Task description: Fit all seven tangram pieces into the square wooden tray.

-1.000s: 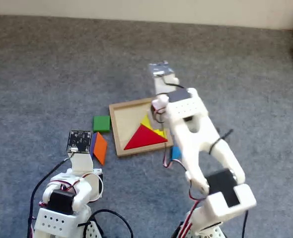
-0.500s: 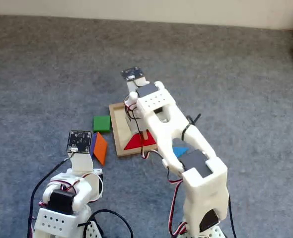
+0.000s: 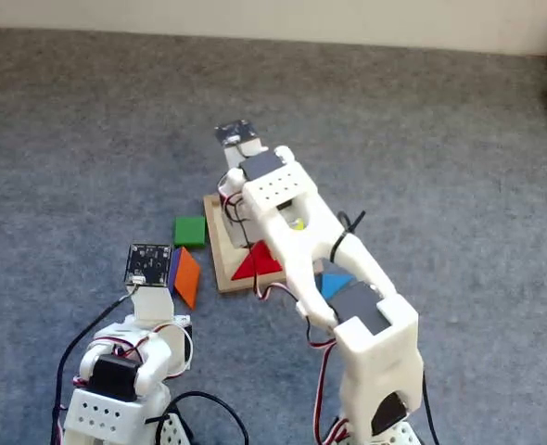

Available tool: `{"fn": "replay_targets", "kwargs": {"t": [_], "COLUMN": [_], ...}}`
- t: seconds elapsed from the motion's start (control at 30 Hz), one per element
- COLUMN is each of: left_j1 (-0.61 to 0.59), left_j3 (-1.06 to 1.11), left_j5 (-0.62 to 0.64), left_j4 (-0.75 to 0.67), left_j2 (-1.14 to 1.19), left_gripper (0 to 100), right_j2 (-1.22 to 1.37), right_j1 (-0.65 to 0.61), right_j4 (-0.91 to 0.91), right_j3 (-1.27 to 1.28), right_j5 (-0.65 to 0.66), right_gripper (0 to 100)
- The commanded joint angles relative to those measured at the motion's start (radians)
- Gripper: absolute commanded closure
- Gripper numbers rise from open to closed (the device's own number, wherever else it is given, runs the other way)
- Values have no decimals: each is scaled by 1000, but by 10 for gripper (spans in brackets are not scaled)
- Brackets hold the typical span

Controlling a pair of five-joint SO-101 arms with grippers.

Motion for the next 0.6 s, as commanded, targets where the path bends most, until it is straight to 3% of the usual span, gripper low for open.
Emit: {"fn": "replay_targets", "kwargs": {"t": [0.0, 0.37, 0.57], "left_j1": [-8, -8, -8], "left_j3": [21, 21, 21], "left_j5": [-2, -2, -2], "left_j4": [5, 5, 5], "left_j2": [-42, -42, -42], "left_gripper": [993, 993, 993], "right_j2": [-22, -28, -27], "right_j1": [-35, -42, 28], "right_j4": [5, 13, 53], "right_j3": [-58, -96, -139], "right_j5": [-11, -54, -51], "right_gripper": [846, 846, 847]}}
